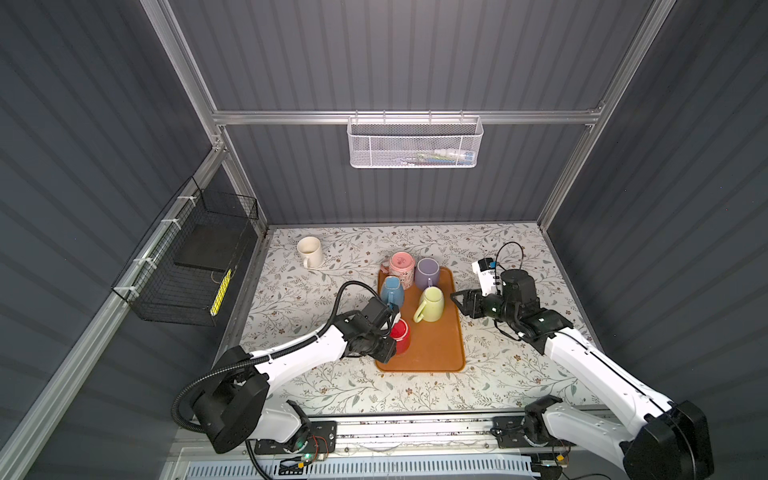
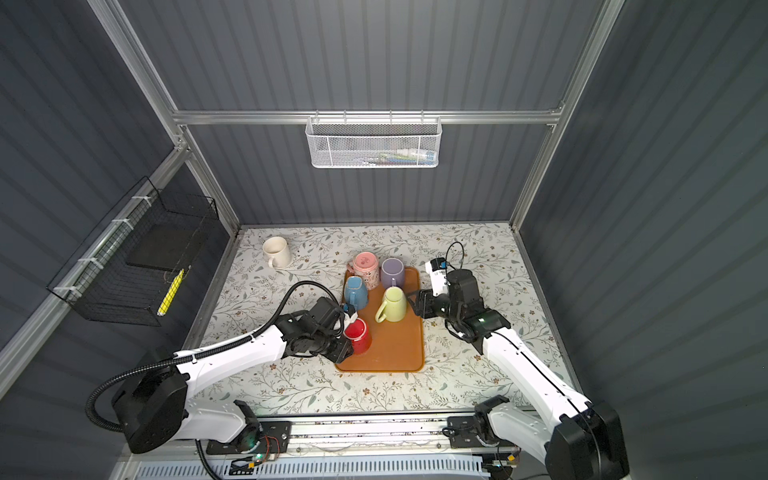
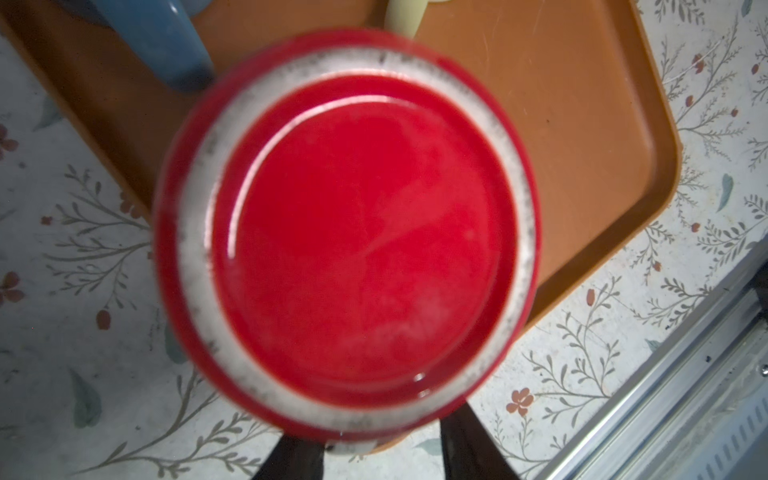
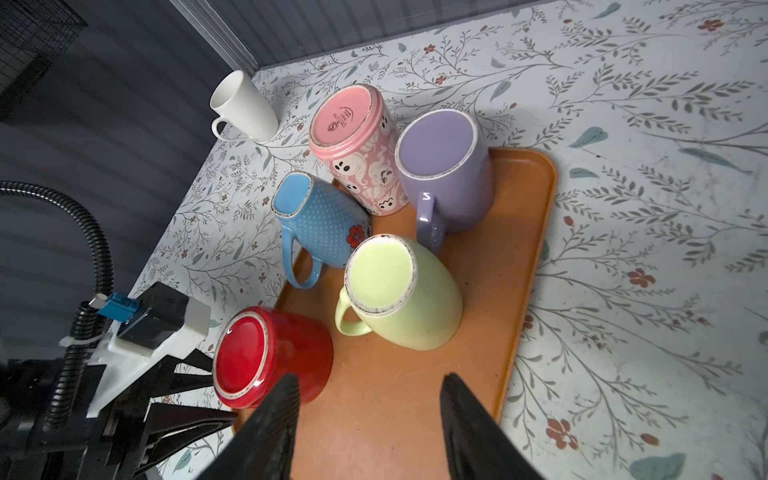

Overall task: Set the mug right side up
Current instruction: 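Move the left gripper over the upside-down red mug on the tray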

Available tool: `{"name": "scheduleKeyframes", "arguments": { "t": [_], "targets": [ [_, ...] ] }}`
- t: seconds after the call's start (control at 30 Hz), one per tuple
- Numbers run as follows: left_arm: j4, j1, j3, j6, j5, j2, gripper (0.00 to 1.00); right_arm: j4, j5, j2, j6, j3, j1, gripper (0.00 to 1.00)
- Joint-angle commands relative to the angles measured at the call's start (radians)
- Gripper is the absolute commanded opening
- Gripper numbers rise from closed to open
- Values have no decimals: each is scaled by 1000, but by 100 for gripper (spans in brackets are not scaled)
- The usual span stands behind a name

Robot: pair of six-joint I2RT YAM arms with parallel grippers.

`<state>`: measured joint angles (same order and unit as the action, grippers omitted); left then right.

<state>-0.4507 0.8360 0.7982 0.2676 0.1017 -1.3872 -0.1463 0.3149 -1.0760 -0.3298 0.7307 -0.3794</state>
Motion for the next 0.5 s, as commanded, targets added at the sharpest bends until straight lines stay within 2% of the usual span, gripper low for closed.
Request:
{"name": "scheduleKeyframes", "arguments": {
  "t": [0.0,0.07,0.23,0.47],
  "targets": [
    [21,29,-36,79,-7,40,43,18,10,0,-4,-16,4,57],
    [21,44,-38,106,-25,50,43,26,51,-10,-6,-13,5,57],
    [12,58,-33,151,-108,58,43,36,56,-25,-2,-2,4,57],
    [-56,60,16,172,-241,-34,43,16,47,-7,2,-9,4,57]
  ]
}}
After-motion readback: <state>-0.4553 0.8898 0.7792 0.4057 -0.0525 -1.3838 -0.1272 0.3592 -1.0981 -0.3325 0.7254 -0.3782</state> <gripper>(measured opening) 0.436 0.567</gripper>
